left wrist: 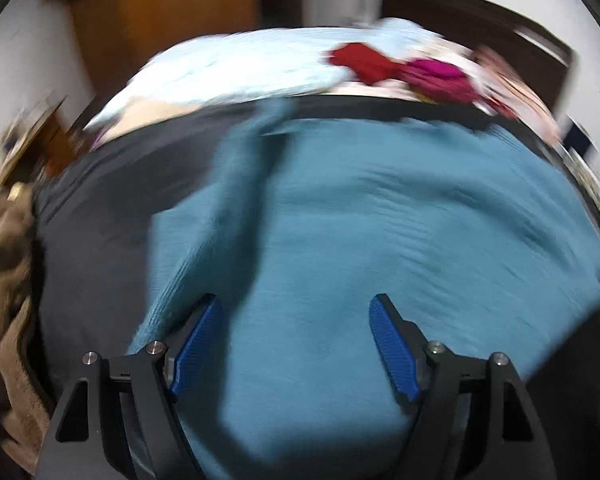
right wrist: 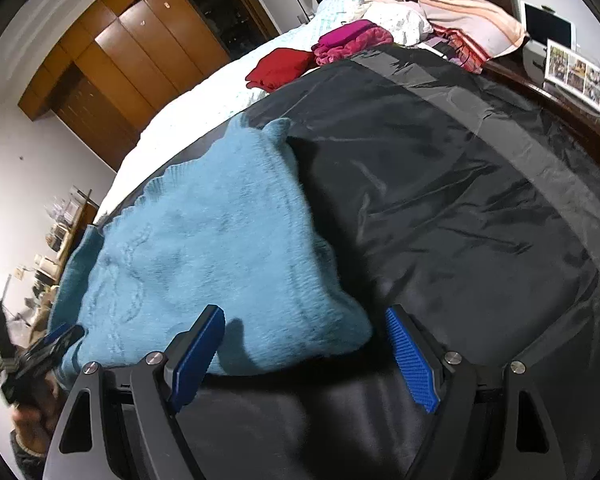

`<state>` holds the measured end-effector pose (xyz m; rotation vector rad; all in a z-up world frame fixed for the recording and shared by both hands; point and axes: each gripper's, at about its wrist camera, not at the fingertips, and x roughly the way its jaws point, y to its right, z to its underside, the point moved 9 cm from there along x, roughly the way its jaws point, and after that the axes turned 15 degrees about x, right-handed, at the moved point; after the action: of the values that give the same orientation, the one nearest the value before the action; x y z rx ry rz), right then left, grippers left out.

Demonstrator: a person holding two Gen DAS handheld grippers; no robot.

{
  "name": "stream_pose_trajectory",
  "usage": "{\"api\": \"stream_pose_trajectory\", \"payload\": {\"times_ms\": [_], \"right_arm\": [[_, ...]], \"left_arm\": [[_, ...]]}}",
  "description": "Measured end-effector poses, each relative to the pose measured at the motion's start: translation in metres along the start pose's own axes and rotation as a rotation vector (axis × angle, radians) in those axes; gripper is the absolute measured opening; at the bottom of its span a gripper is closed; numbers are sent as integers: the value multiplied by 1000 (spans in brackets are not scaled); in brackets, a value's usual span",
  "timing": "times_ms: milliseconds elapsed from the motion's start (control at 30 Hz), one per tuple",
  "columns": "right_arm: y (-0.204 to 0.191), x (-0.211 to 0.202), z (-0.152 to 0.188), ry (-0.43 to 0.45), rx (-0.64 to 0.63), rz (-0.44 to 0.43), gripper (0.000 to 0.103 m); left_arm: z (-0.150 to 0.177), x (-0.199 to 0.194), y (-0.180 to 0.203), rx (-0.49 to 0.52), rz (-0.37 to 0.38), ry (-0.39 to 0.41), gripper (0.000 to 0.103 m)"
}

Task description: Fold clothes

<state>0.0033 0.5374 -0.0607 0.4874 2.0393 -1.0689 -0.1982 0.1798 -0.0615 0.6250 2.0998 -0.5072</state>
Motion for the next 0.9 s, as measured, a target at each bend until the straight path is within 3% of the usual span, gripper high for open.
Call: {"api": "stream_pose_trajectory", "payload": {"times_ms": [67,200,500,667,833,900], "right_arm": [[-4,1,3,-10,17,-21,84],[-10,5,2,8,44,-18,87],[-19,16,-5,91,84,18,93],[-14,5,6,62,181,-71,93],[-30,15,9,19,193,-136,93],[-35,20,4,37,192,-134,93]], "left_arm": [[1,10,-28,-109,14,-7,79],[15,16,-54,-195,-30,-35,80],[0,-24,8,-40,69,93,80],[-8,-47,43,48,124,165,81],[-1,-42,102,185,246,148,81],[3,-32,113,231,237,127,81]]}}
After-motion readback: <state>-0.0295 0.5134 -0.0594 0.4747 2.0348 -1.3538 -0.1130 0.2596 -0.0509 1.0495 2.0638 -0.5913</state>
